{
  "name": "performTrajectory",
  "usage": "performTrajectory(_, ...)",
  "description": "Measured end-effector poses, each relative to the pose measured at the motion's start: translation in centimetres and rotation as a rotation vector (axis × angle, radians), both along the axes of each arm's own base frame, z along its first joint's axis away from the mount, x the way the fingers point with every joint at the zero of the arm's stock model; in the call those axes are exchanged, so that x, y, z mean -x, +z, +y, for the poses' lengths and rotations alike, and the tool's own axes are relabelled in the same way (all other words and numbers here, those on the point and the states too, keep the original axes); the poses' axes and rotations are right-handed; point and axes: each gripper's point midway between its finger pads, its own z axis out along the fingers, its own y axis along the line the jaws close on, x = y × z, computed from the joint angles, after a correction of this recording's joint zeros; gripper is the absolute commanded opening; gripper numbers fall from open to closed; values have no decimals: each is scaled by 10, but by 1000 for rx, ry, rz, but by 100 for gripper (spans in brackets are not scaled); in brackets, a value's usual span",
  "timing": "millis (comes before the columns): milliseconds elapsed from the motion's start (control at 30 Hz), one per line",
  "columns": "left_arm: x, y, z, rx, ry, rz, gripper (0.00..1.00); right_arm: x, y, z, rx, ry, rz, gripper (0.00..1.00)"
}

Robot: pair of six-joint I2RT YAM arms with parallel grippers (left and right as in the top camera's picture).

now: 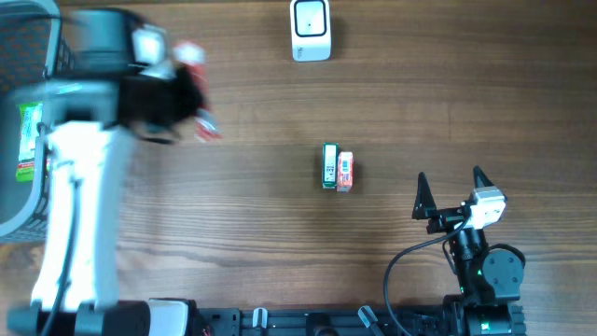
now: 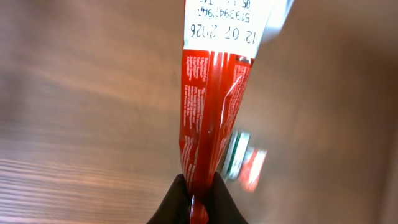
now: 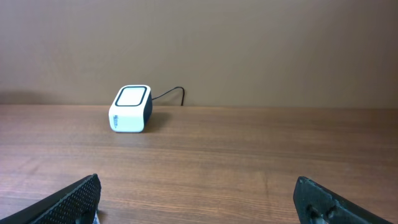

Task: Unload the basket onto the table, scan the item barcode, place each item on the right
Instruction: 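Place the red stick packets beside the green box with the left gripper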

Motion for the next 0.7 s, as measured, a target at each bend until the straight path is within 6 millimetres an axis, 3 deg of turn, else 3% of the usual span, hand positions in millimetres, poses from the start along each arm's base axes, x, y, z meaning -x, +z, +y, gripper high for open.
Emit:
performTrajectory(67,1,-47,-33,-37,-88,59,4,0,0,0,0,0,0,100)
performTrajectory(133,14,-112,-67,-76,-178,160,4,0,0,0,0,0,-1,100)
performTrajectory(300,43,-208,-111,-129,-265,282,4,0,0,0,0,0,0,100)
performTrajectory(333,46,-216,-116,-135,-277,293,4,0,0,0,0,0,0,100)
performTrajectory(367,49,-223,-123,-139,-293,297,12,0,0,0,0,0,-1,100)
performTrajectory(400,51,-229,-129,-142,-310,297,37,0,0,0,0,0,0,100)
performTrajectory(433,51,-233,-134,-141,-315,298,56,0,0,0,0,0,0,100)
performTrajectory(567,50,-234,-134,-140,-310,296,69,0,0,0,0,0,0,100)
performTrajectory(633,51,-233,-128,-147,-294,316,70,0,0,0,0,0,0,100)
performTrajectory(667,49,-229,-123,-148,-279,324,64,0,0,0,0,0,0,100)
performTrajectory(700,45,-224,-120,-143,-266,318,49,0,0,0,0,0,0,99)
